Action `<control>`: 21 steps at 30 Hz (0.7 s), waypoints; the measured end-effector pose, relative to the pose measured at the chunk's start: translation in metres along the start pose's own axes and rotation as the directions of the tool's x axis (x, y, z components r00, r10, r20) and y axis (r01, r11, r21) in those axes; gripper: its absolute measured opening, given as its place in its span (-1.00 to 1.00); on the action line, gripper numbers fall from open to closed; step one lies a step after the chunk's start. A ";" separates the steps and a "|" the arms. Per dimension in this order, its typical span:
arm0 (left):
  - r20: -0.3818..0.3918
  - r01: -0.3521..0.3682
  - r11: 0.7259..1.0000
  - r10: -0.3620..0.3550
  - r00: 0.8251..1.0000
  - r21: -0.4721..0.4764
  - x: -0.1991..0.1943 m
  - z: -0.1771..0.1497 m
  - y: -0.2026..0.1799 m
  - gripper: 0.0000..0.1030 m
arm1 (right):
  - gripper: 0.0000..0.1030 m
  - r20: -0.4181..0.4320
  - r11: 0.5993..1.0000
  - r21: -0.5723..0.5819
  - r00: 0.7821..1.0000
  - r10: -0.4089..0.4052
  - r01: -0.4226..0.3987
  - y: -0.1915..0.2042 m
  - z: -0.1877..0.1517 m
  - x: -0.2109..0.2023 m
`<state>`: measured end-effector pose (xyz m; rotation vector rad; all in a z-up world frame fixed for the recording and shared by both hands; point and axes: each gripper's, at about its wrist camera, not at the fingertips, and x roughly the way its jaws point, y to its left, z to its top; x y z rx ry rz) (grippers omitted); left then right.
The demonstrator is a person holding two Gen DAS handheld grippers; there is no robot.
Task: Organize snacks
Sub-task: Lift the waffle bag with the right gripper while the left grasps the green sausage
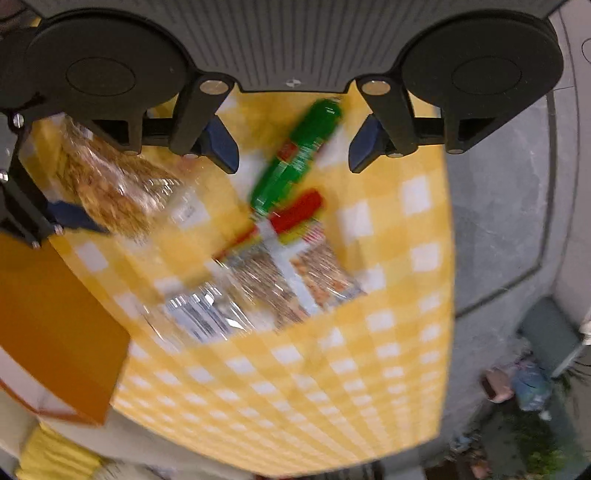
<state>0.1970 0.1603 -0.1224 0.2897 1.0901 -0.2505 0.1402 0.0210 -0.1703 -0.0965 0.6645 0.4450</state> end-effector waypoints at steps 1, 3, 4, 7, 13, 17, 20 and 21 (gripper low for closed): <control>-0.007 -0.014 1.000 0.014 1.000 0.019 0.003 0.000 -0.004 0.42 | 0.51 0.001 1.000 0.000 1.000 -0.002 0.002 0.000 0.000 0.000; 0.015 -0.031 0.999 0.030 0.999 0.032 0.003 0.000 -0.008 0.15 | 0.49 0.002 1.000 0.001 1.000 -0.003 0.003 -0.001 -0.001 0.000; 0.017 -0.024 0.999 0.024 1.000 0.028 0.004 0.000 -0.010 0.01 | 0.49 0.003 1.000 0.001 1.000 -0.004 0.004 0.000 -0.001 -0.001; 0.011 -0.026 0.999 0.026 1.000 -0.019 0.003 -0.001 -0.010 -0.37 | 0.49 0.003 1.000 0.000 1.000 -0.004 0.004 0.000 -0.001 -0.001; 0.010 0.032 0.982 -0.031 0.999 -0.188 -0.010 -0.004 0.004 -0.47 | 0.42 0.012 1.000 -0.005 1.000 -0.009 0.009 0.001 -0.003 -0.006; 0.032 0.040 0.955 -0.032 0.999 -0.293 -0.034 -0.008 0.015 -0.52 | 0.39 0.006 1.000 -0.013 1.000 -0.013 0.013 0.001 -0.002 -0.009; 0.082 0.038 0.954 -0.014 0.997 -0.299 -0.057 -0.011 0.012 -0.52 | 0.38 0.002 1.000 0.001 1.000 -0.020 0.020 0.000 -0.001 -0.012; 0.099 0.037 0.956 -0.008 0.995 -0.292 -0.065 -0.011 0.010 -0.52 | 0.37 0.002 1.000 0.015 1.000 -0.019 0.019 -0.002 0.000 -0.013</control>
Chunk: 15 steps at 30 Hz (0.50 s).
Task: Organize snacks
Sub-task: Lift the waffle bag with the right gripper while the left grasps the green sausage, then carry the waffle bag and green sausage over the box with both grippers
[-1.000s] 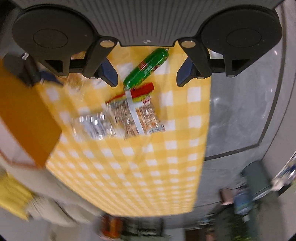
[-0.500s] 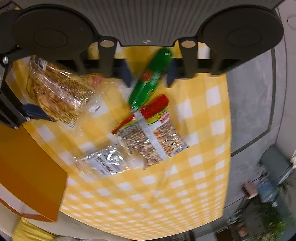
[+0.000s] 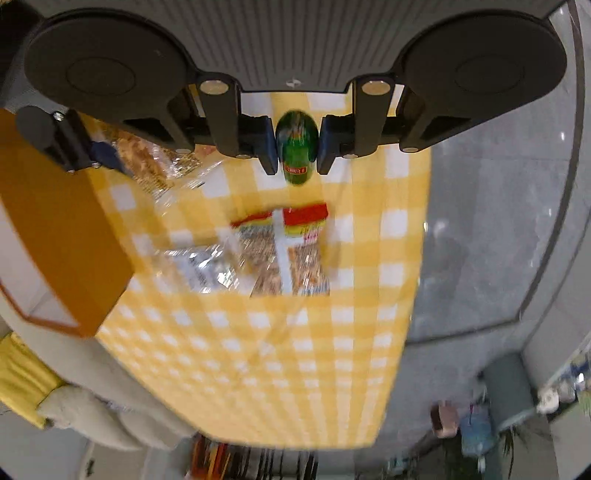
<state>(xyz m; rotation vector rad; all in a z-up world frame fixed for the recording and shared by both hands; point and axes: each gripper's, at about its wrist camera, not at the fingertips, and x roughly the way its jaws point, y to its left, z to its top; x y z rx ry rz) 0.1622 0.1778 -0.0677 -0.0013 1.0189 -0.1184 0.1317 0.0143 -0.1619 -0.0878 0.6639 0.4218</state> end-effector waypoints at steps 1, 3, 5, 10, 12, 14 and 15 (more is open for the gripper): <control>0.009 0.004 1.000 -0.004 1.000 -0.009 -0.009 0.000 -0.001 -0.52 | 0.37 0.002 1.000 0.020 1.000 0.003 -0.004 -0.002 0.001 -0.002; 0.024 0.011 0.999 -0.010 1.000 -0.041 -0.022 0.002 -0.002 -0.52 | 0.37 0.008 0.998 0.058 1.000 0.010 -0.010 -0.005 0.004 -0.007; 0.057 0.003 0.997 0.001 0.998 -0.078 -0.038 0.003 -0.003 -0.52 | 0.37 0.020 0.995 0.095 1.000 0.024 -0.026 -0.008 0.008 -0.015; 0.140 0.006 0.982 0.021 0.990 -0.190 -0.072 0.004 -0.008 -0.52 | 0.37 0.086 0.988 0.143 0.995 0.048 -0.060 -0.010 0.029 -0.041; 0.171 0.031 0.975 0.007 0.985 -0.219 -0.084 0.005 -0.012 -0.52 | 0.37 0.119 0.986 0.151 0.991 0.052 -0.070 -0.009 0.038 -0.055; 0.193 0.042 0.969 0.006 0.981 -0.244 -0.095 0.007 -0.018 -0.52 | 0.37 0.144 0.985 0.155 0.988 0.053 -0.076 -0.007 0.045 -0.067; 0.202 0.044 0.965 0.009 0.979 -0.257 -0.099 0.008 -0.022 -0.52 | 0.37 0.155 0.985 0.154 0.987 0.050 -0.074 -0.008 0.049 -0.073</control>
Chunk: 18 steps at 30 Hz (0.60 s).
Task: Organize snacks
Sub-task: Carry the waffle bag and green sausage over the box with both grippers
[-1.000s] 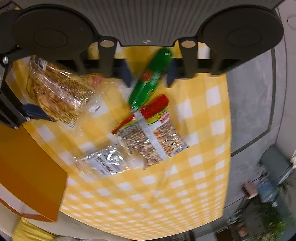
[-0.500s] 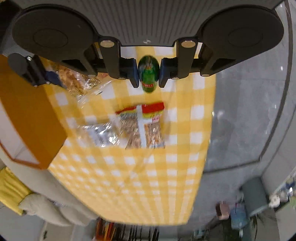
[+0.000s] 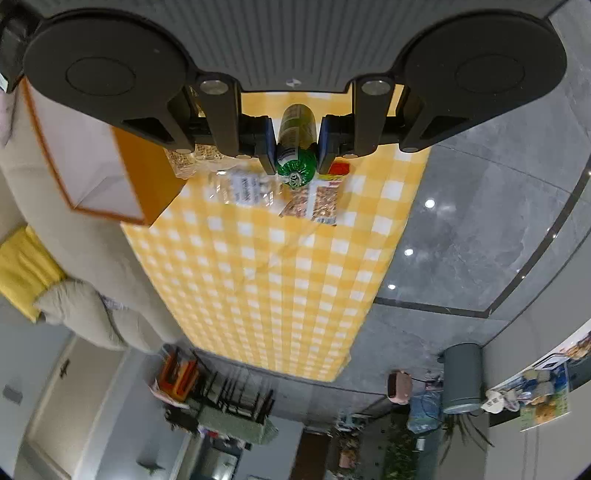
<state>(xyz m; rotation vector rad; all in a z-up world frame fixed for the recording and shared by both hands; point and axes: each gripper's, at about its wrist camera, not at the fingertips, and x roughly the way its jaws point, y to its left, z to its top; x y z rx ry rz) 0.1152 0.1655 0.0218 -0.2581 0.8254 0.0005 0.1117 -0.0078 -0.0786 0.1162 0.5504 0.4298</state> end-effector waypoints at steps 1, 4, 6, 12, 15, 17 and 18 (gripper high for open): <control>0.012 0.002 1.000 -0.002 1.000 -0.011 -0.004 0.001 -0.003 -0.52 | 0.37 0.012 1.000 -0.001 1.000 0.000 0.000 0.000 0.005 -0.007; 0.049 0.032 0.998 -0.029 0.998 -0.047 -0.017 -0.001 -0.013 -0.53 | 0.37 0.051 1.000 0.004 0.999 0.005 -0.005 -0.003 0.019 -0.027; 0.060 0.044 0.997 -0.041 0.997 -0.059 -0.025 -0.004 -0.022 -0.53 | 0.37 0.069 1.000 0.011 0.998 -0.001 0.000 -0.010 0.028 -0.041; 0.107 0.131 0.989 -0.124 0.987 -0.063 -0.045 -0.009 -0.065 -0.53 | 0.37 0.067 0.988 0.153 0.998 -0.009 -0.002 -0.064 0.051 -0.086; 0.095 0.170 0.984 -0.164 0.982 -0.050 -0.043 -0.013 -0.088 -0.53 | 0.37 0.048 0.983 0.178 0.997 -0.057 0.048 -0.096 0.058 -0.104; 0.079 0.223 0.974 -0.220 0.972 -0.033 -0.039 -0.017 -0.101 -0.53 | 0.37 0.013 0.980 0.181 0.996 -0.085 0.082 -0.119 0.062 -0.112; 0.065 0.250 0.968 -0.248 0.967 -0.031 -0.036 -0.019 -0.107 -0.53 | 0.37 -0.014 0.980 0.177 0.995 -0.095 0.096 -0.131 0.064 -0.116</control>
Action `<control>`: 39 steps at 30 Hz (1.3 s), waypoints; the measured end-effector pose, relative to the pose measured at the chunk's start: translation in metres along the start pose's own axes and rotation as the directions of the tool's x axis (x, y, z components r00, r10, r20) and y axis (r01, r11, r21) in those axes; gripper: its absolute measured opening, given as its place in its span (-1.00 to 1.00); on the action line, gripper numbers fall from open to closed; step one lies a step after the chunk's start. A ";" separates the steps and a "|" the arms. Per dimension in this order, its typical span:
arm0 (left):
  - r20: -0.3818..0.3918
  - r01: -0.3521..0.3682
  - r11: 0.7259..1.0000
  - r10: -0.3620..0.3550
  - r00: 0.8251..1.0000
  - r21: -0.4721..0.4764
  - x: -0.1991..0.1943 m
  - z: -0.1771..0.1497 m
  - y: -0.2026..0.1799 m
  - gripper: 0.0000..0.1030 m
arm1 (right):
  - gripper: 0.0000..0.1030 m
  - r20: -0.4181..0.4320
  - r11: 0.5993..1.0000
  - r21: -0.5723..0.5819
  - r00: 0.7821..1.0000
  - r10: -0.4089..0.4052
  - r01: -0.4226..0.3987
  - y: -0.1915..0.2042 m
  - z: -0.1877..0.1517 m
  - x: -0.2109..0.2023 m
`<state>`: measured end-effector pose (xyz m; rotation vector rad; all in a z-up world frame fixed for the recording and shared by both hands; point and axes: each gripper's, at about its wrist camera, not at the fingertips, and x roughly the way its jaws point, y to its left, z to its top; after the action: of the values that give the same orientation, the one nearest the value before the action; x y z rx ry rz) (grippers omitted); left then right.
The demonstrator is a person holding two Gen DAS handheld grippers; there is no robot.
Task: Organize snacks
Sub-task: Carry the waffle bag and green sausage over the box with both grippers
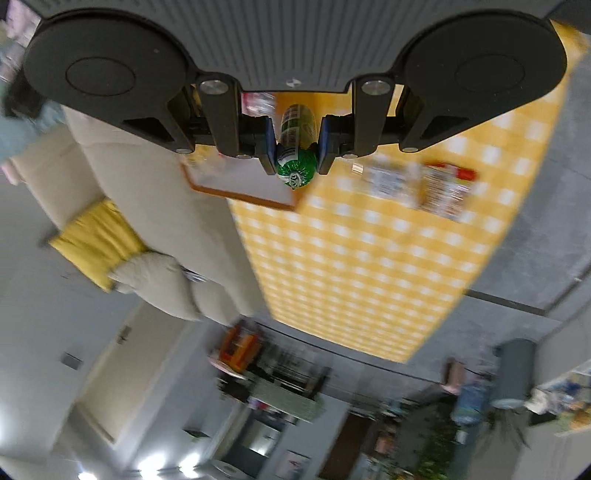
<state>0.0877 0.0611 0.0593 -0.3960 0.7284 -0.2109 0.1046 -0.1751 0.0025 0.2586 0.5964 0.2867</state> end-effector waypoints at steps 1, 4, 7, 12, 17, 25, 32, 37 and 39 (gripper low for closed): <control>-0.014 0.025 1.000 -0.025 1.000 -0.004 0.004 -0.002 -0.003 -0.53 | 0.37 -0.032 1.000 -0.008 0.999 -0.025 0.025 -0.010 0.004 0.000; -0.058 0.087 0.996 -0.088 0.994 -0.014 0.020 -0.010 -0.009 -0.53 | 0.37 -0.122 0.990 -0.013 0.983 -0.138 0.137 -0.041 0.011 0.006; -0.092 0.114 0.993 -0.115 0.989 -0.015 0.035 -0.019 -0.010 -0.53 | 0.37 -0.168 0.977 0.026 0.965 -0.203 0.211 -0.070 0.015 0.018; -0.142 0.095 0.995 -0.097 0.985 -0.018 0.055 -0.026 -0.007 -0.53 | 0.38 -0.264 0.969 0.089 0.944 -0.198 0.229 -0.093 0.012 0.057; -0.165 0.093 0.996 -0.094 0.982 -0.012 0.064 -0.028 -0.003 -0.53 | 0.38 -0.306 0.954 -0.040 0.905 -0.295 0.297 -0.092 0.005 0.091; -0.185 0.111 0.993 -0.114 0.976 -0.030 0.076 -0.029 0.003 -0.53 | 0.39 -0.299 0.913 -0.195 0.865 -0.403 0.358 -0.073 -0.003 0.114; -0.195 0.126 0.991 -0.133 0.972 -0.046 0.079 -0.029 0.007 -0.53 | 0.40 -0.304 0.881 -0.271 0.834 -0.460 0.387 -0.071 -0.003 0.124; -0.193 0.126 0.991 -0.132 0.972 -0.043 0.079 -0.030 0.006 -0.53 | 0.44 -0.302 0.863 -0.312 0.819 -0.488 0.399 -0.065 -0.008 0.129; -0.194 0.126 0.991 -0.131 0.972 -0.038 0.078 -0.030 0.005 -0.53 | 0.45 -0.299 0.865 -0.304 0.822 -0.485 0.400 -0.066 -0.007 0.128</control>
<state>0.1247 0.0322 -0.0106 -0.4517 0.9010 -0.3665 0.2142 -0.1927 -0.0895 -0.1703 0.9675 -0.0601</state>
